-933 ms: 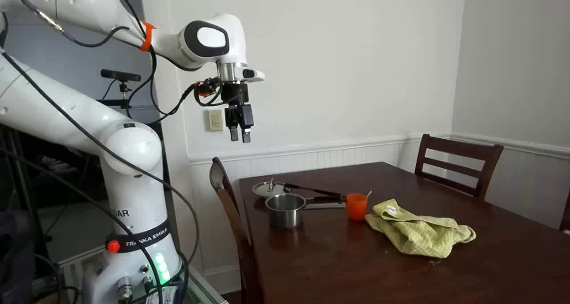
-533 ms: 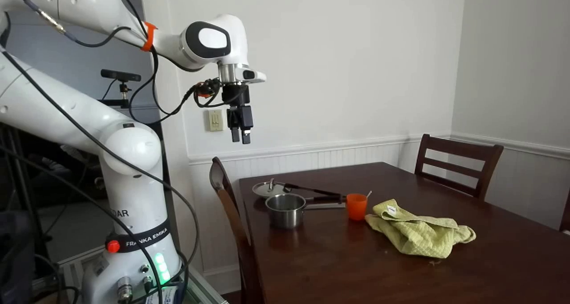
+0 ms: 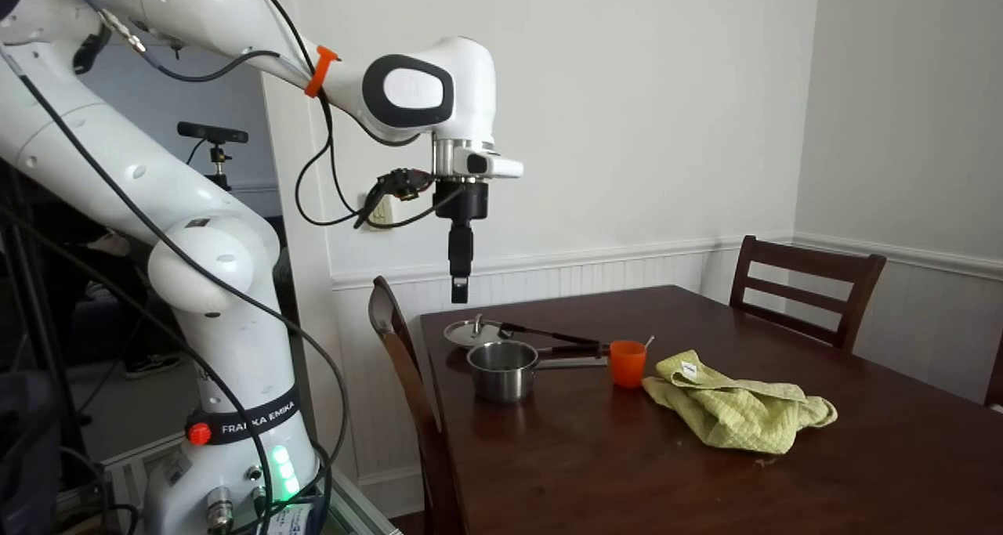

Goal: Move the bottle of water to the left

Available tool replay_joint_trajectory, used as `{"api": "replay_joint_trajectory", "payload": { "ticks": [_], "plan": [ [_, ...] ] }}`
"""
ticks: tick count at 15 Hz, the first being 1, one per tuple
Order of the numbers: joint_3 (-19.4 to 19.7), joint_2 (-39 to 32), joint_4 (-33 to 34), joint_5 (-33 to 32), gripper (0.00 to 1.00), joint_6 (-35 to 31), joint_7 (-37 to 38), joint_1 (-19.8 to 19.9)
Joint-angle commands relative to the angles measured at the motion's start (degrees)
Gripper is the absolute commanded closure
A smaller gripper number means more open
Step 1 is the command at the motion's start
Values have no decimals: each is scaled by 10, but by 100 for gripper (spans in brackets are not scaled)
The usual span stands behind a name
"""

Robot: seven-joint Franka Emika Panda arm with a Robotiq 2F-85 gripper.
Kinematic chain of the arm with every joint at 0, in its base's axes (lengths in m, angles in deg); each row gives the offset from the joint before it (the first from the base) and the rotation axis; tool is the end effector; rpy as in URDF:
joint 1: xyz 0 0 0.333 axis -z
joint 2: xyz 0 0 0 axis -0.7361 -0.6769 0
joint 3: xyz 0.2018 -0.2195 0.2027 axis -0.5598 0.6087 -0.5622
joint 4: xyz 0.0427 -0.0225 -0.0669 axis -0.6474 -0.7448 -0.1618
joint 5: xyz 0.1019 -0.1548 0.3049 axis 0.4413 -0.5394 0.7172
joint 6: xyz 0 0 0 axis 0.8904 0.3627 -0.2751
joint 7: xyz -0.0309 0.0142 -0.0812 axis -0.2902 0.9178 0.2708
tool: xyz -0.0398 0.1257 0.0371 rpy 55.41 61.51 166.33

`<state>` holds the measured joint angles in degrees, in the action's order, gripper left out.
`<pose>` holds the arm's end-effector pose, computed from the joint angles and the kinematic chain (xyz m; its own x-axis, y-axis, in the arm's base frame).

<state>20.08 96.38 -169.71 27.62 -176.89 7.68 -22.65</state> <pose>0.2018 -0.1520 0.4285 0.7332 -0.6757 -0.0761 -0.6728 -0.7371 0.0627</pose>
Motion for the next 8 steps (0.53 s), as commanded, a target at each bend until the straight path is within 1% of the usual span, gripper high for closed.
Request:
{"api": "replay_joint_trajectory", "payload": {
  "ticks": [1,2,4,5,6,8],
  "plan": [
    [97,-86,11,29,0,-45,-49,27],
    [126,-101,9,43,0,-59,-78,31],
    [194,-129,19,71,0,-73,-165,35],
    [223,-148,35,84,0,-64,-205,39],
    [245,-161,45,89,0,-58,-235,46],
    [276,-182,78,90,0,-37,-255,66]
  ]
}}
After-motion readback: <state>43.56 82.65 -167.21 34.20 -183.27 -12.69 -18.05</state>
